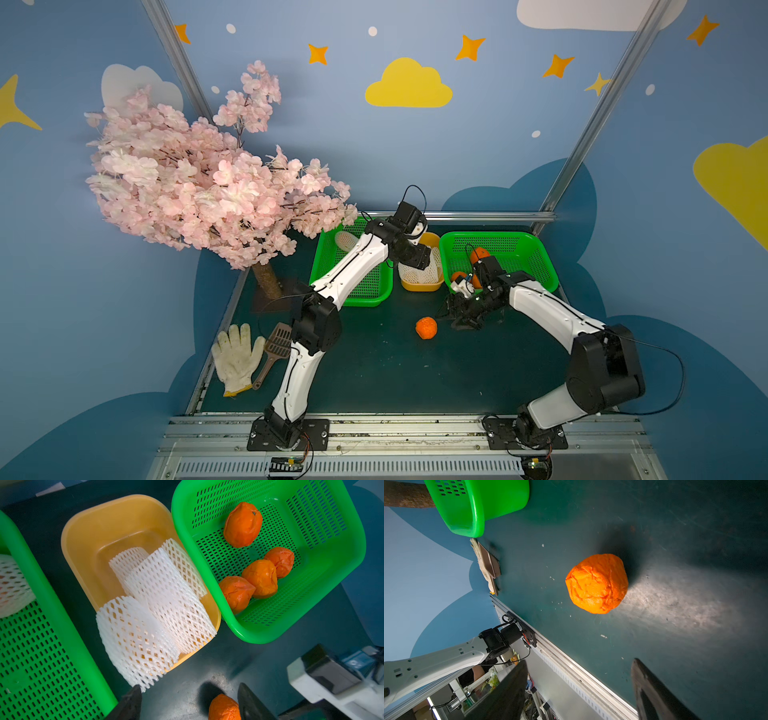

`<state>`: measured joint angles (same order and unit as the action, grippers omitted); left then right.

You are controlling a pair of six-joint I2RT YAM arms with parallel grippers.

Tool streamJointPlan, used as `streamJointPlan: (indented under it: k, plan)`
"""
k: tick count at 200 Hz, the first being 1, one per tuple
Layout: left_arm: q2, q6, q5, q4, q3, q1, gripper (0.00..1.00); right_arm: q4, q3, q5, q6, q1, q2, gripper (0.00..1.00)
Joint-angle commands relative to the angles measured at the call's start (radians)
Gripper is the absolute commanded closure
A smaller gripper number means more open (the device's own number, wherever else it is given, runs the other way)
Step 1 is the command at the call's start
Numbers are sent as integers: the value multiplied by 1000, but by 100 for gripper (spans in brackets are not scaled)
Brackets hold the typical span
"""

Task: Remove foam nets from oranges
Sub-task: Pick up the orange from the center of the board.

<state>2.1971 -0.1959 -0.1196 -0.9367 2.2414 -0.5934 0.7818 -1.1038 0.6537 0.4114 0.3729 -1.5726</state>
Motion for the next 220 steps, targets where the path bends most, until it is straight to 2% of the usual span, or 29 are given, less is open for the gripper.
streamJointPlan:
  k: [1, 44, 71, 106, 128, 135, 168, 220]
  plan:
    - [-80, -31, -59, -22, -4, 7, 27, -15, -51, 8, -28, 26, -44, 22]
    - [-246, -52, -76, 76, -147, 3, 27, 0, -92, -22, -51, 61, -139, 21]
    - [-423, -37, 12, 232, -351, -27, 26, -7, -96, -39, -66, 69, -188, 21]
    - [-639, -47, 76, 371, -571, -34, 16, 1, -122, -54, -85, 90, -230, 21]
    - [-747, -59, 112, 400, -671, -35, 9, -10, -128, -45, -87, 104, -260, 21]
    - [-783, -60, 123, 406, -700, -34, 1, -18, -131, -37, -87, 106, -267, 21]
    - [-935, -68, 205, 391, -812, -26, 0, -19, -150, -40, -91, 121, -309, 21]
    - [-1100, -84, 238, 319, -917, 8, 0, -21, -180, -53, -93, 136, -354, 21]
